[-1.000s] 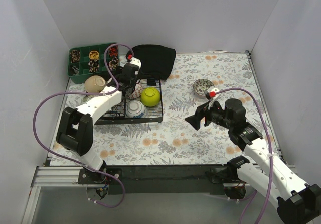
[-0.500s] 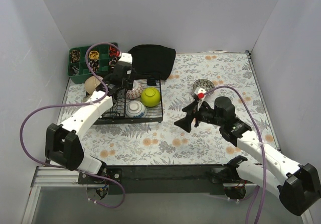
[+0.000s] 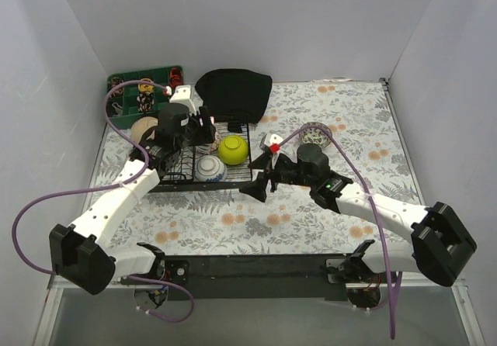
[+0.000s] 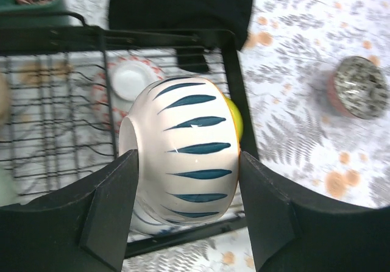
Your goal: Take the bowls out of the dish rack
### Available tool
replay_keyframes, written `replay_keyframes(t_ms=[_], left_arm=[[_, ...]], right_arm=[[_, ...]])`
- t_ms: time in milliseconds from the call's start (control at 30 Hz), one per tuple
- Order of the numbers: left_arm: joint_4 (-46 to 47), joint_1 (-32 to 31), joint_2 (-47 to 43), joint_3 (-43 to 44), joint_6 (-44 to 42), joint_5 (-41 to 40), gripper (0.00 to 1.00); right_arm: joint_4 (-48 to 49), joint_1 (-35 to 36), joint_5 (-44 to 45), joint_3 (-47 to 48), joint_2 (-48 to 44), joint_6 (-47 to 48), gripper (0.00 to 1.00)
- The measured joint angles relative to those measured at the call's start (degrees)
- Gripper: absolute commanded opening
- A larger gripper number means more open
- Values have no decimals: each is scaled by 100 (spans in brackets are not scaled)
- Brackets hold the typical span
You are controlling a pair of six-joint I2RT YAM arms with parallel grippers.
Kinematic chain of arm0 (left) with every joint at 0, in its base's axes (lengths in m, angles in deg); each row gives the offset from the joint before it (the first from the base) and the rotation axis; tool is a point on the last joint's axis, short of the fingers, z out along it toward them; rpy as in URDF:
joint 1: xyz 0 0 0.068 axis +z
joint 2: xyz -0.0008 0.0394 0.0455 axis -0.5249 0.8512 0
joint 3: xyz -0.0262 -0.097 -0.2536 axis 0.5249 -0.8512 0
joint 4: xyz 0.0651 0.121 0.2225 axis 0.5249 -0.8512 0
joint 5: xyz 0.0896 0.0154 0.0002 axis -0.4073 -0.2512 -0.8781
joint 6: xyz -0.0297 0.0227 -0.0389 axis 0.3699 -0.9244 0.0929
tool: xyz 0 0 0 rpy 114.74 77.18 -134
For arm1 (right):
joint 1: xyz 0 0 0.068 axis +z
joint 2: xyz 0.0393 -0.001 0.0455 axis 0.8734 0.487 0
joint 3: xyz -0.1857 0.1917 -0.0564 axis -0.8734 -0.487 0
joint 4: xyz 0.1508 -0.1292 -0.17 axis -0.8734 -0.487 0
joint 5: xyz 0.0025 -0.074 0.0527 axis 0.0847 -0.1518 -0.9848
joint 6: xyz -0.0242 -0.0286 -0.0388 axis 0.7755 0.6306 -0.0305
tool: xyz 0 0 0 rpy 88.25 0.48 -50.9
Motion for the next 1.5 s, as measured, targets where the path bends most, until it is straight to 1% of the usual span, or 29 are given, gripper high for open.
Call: replay_keyframes(t_ms=[233, 367, 533, 633, 667, 700, 767, 800, 867, 900, 967, 1000, 1100, 1133, 1167, 1233, 1267, 1367, 1400, 1433, 1500], left_arm=[[527, 0, -352, -654, 686, 1200, 0], [826, 0, -365, -887, 1019, 1676, 0], [1141, -2, -466, -1154, 1366, 1978, 0], [1237, -2, -516, -1189, 1517, 2105, 0], [1287, -2, -527, -1191, 1554, 2135, 0], [1346, 0, -538, -1200, 1587, 2162, 0], [1445, 2, -557, -1228, 1644, 2197, 0], [1467, 7, -570, -1248, 1657, 2203, 0], [1471, 17, -584, -1268, 1687, 2232, 0], [1473, 31, -584, -1274, 1698, 2238, 0], [1502, 90, -588, -1292, 1764, 2184, 0], [1504, 114, -603, -1298, 1784, 2170, 0], [1569, 114, -621, -1333, 1781, 2181, 15], [1574, 114, -623, -1335, 1779, 2181, 22], [1574, 114, -623, -1335, 1770, 2181, 36], [1582, 114, -629, -1335, 1757, 2177, 52], [1585, 103, -645, -1335, 1744, 2166, 65], [1574, 31, -765, -1338, 1554, 2111, 84], [1580, 35, -841, -1338, 1416, 2002, 93], [1582, 50, -942, -1338, 1283, 1799, 98], [1587, 96, -1182, -1351, 975, 1392, 98]], right_arm=[[837, 127, 273, 350, 678, 140, 94], [1202, 205, 439, 623, 1161, 192, 93], [1593, 297, 579, 968, 1725, 243, 88], [1690, 326, 616, 1248, 2061, 271, 81], [1718, 328, 625, 1329, 2155, 282, 78], [1733, 332, 625, 1394, 2234, 286, 69], [1766, 332, 619, 1460, 2343, 304, 57], [1775, 332, 616, 1467, 2367, 302, 41], [1779, 326, 610, 1467, 2371, 304, 23], [1797, 323, 605, 1469, 2371, 297, 10], [1766, 323, 675, 1469, 2371, 271, 2], [1716, 299, 737, 1469, 2371, 271, 1], [1655, 289, 721, 1467, 2341, 267, 1], [1628, 291, 730, 1467, 2330, 271, 1], [1600, 293, 743, 1467, 2312, 278, 1], [1475, 299, 785, 1456, 2234, 291, 1], [1375, 302, 804, 1447, 2168, 310, 1], [1045, 334, 901, 1366, 1884, 363, 1], [820, 343, 914, 1340, 1762, 376, 1], [586, 354, 940, 1300, 1626, 409, 1], [28, 361, 1071, 1263, 1381, 479, 1]])
